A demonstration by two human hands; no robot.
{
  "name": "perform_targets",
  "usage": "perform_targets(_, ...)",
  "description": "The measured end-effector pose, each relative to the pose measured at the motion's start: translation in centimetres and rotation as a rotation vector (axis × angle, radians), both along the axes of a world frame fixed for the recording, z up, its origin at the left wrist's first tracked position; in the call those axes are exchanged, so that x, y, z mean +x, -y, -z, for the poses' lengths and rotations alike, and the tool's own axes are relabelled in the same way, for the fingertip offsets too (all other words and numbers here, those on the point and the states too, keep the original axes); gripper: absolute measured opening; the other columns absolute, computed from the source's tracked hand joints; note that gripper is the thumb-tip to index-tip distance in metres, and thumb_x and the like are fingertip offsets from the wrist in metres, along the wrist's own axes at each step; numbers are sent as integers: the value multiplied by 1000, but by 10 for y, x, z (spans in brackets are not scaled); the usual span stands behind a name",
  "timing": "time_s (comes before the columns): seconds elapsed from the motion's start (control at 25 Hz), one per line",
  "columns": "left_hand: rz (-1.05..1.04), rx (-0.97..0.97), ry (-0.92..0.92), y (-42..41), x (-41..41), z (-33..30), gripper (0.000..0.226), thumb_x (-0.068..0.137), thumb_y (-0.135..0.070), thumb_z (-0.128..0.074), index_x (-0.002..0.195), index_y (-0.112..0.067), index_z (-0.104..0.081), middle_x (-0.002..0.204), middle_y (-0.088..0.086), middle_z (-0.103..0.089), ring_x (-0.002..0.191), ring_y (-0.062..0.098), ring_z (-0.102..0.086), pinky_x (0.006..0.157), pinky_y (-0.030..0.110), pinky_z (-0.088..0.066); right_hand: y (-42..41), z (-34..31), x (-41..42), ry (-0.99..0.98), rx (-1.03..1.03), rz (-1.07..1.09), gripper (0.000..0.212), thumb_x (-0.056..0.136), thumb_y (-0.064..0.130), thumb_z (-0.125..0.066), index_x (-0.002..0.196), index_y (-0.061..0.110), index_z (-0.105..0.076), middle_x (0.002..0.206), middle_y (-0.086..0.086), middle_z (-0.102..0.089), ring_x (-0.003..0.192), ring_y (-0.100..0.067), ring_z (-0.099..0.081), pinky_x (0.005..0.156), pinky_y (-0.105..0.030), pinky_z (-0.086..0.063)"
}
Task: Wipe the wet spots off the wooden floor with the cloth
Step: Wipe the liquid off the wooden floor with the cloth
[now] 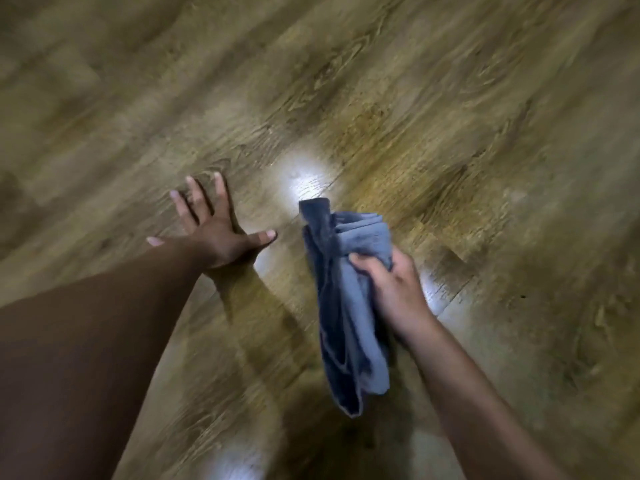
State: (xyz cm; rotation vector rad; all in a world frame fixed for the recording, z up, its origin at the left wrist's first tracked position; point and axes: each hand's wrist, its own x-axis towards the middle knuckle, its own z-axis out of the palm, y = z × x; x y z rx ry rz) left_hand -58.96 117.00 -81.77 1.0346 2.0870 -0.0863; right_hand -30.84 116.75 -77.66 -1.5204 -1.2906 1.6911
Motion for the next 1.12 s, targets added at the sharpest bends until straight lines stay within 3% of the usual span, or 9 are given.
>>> perform_targets(0.16,6,-77,18,2,2,-11,139,27,-113,-40,126,-65,46,126,-21,66,132,20,53,89,87,14,-66,0,64,429,52,-143,8,90,9,-64,89,16,-68,99,-8,-70,92,-14,-62,85,-34,-49)
perform_targets(0.36,21,-125,47,-2,8,-23,134,40,-106,-45,126,-61,48,136,-14,63,135,22,52,92,88,10,-76,-14,76,645,133,-52,14,97,26,-61,104,15,-60,88,7,-65,82,-6,-61,68,-19,-41)
perform_targets(0.52,37,-139,44,-3,12,-26,134,48,-100,-51,127,-59,48,138,-12,62,137,22,50,94,87,9,-49,-37,58,549,-211,32,99,62,83,-69,139,31,-39,120,14,-61,112,-14,-60,98,-40,-49)
perform_targets(0.6,40,-144,33,-2,13,-24,135,52,-98,-54,136,-55,43,145,-11,58,138,22,50,94,87,9,-26,-43,35,579,-187,-126,124,58,71,-82,153,38,-8,134,14,-49,117,-11,-53,102,-43,-47)
perform_targets(0.64,36,-141,28,-2,13,-23,135,53,-98,-55,138,-54,41,147,-10,56,138,22,50,95,87,9,-17,-42,25,634,-129,-202,121,66,56,-84,153,41,-1,132,12,-46,112,-11,-52,98,-43,-48)
perform_targets(0.76,42,-130,12,-2,14,-20,135,52,-99,-54,137,-55,42,147,-10,56,138,21,50,94,87,9,-26,-49,14,686,50,-49,66,78,24,-68,131,43,-34,103,6,-63,88,-21,-63,74,-41,-54)
perform_targets(0.88,36,-109,16,-3,11,-17,136,49,-101,-52,133,-56,44,144,-12,58,136,21,52,92,88,10,-58,-68,21,746,403,82,70,75,24,-72,132,43,-36,98,1,-64,81,-27,-63,64,-39,-52)
perform_targets(1.0,38,-83,12,2,8,-11,135,45,-104,-48,130,-59,46,141,-14,61,134,21,53,90,88,12,-60,-63,4,978,565,-384,98,74,30,-81,150,40,-20,135,-7,-55,112,-34,-55,88,-47,-49)
perform_targets(1.12,5,-64,-14,2,8,-3,127,50,-102,-48,128,-63,45,138,-19,62,131,18,56,90,86,16,-36,-36,-2,1114,462,-976,97,78,82,-50,155,39,-8,156,-5,-22,139,-36,-27,112,-56,-29)
